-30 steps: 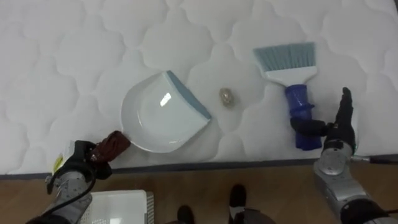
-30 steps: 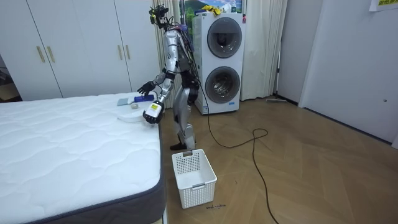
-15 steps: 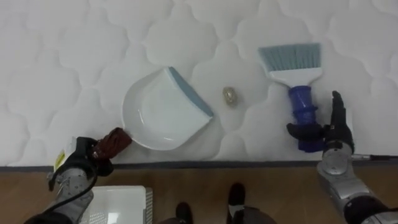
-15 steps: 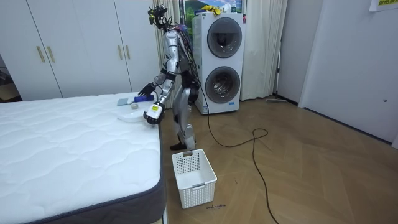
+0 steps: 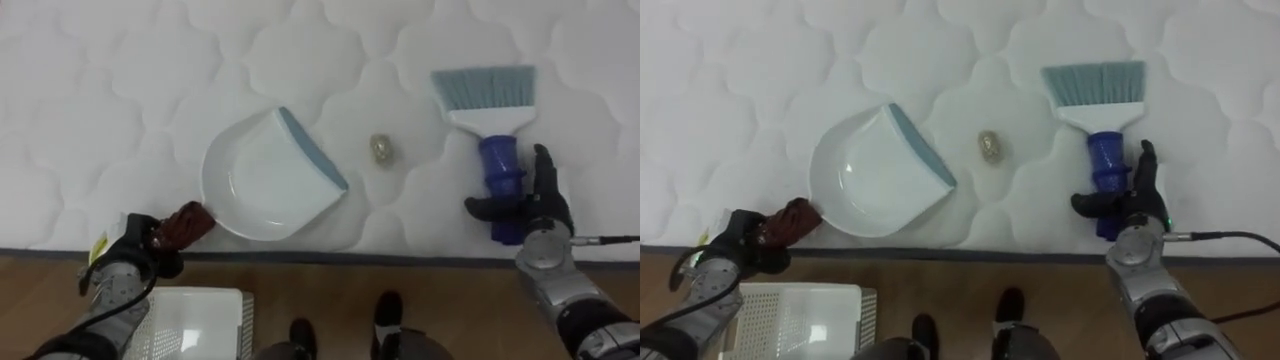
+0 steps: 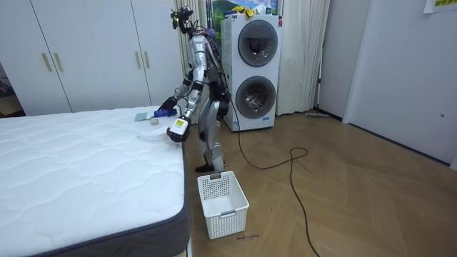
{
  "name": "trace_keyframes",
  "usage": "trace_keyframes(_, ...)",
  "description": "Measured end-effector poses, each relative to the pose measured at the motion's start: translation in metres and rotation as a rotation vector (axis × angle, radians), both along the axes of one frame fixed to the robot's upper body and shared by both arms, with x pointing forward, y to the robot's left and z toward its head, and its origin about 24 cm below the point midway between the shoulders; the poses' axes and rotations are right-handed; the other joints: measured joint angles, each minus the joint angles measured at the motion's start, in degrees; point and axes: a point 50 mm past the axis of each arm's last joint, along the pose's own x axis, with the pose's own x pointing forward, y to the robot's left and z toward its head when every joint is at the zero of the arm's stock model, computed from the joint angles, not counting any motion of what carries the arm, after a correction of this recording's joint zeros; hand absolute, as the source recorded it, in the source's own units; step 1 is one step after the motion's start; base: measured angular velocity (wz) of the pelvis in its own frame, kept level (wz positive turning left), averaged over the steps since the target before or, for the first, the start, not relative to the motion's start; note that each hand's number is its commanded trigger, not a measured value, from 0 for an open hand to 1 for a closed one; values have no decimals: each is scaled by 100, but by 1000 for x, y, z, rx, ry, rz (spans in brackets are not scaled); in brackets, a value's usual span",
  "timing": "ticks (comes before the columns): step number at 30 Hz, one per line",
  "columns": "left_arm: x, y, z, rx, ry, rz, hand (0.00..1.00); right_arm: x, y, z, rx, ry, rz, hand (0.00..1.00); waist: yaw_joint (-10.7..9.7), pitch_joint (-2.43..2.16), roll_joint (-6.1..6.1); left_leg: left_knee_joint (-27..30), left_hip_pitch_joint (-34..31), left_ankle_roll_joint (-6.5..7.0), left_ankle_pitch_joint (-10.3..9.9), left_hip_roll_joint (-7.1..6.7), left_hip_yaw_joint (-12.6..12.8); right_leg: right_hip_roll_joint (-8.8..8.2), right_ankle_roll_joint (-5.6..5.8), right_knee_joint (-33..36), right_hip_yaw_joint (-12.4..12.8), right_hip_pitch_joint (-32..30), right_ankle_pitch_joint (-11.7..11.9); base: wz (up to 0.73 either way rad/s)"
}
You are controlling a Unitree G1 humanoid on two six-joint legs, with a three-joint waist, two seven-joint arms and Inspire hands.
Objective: Clean bed
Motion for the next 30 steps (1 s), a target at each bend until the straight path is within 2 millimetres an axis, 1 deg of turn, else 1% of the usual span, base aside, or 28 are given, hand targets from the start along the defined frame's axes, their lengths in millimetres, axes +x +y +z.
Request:
trace_keyframes(3,0,-1,-1,5,13,-3,100,-2,-4,-2,-19,33,18,0,7,-1,2,87,-2,-5,-37,4,-37,-26,-7,97,-38,12,-55,8)
trace_keyframes(7,0,-2,-2,11,21,-10,100,-4,-6,-5,-66,76,45,0,32,-6,20,108,-19,-1,-43,12,-42,-32,-7,113,-56,17,-56,2)
trace_keyframes(9,0,-3,-2,16,27,-20,100,-4,-7,-4,-88,86,49,0,32,-9,59,162,-58,15,-56,29,-50,-45,-8,137,-96,18,-57,7)
trace_keyframes(11,0,-5,-3,13,34,-24,100,-4,-10,-4,-101,97,43,0,33,-11,90,207,-65,29,-83,17,-55,-79,3,211,-105,11,-91,7)
trace_keyframes(12,0,-6,-3,11,37,-27,100,-3,-10,-3,-107,102,40,58,38,-13,99,216,-62,36,-95,2,-55,-96,9,246,-101,2,-103,6)
trace_keyframes(13,0,-6,-3,9,40,-27,100,-3,-11,-3,-109,104,36,75,41,-13,99,217,-65,38,-97,-9,-55,-112,10,273,-100,-12,-113,7)
trace_keyframes(14,1,-7,-3,4,42,-32,100,-3,-12,-2,-117,105,29,100,40,-14,101,218,-87,44,-101,-17,-54,-152,17,328,-106,-52,-132,10)
trace_keyframes(17,2,-8,-3,-5,54,-39,100,-2,-17,0,-154,99,1,100,57,-17,109,302,-170,63,-112,-18,-55,-183,24,410,-111,-122,-148,7)
trace_keyframes(22,3,-10,-2,-7,62,-43,100,0,-35,11,-242,111,-49,100,63,-25,122,386,-240,64,-113,-21,-83,-176,20,431,-141,-143,-148,3)
trace_keyframes(24,3,-12,-3,-9,69,-44,100,-4,-41,10,-260,138,-77,100,67,-27,124,388,-218,63,-112,-18,-77,-170,10,456,-134,-140,-160,4)
trace_keyframes(30,1,-12,-5,-9,80,-42,100,-10,-42,3,-263,191,-95,100,81,-29,133,374,-191,54,-118,-19,-59,-173,0,476,-123,-141,-169,-2)
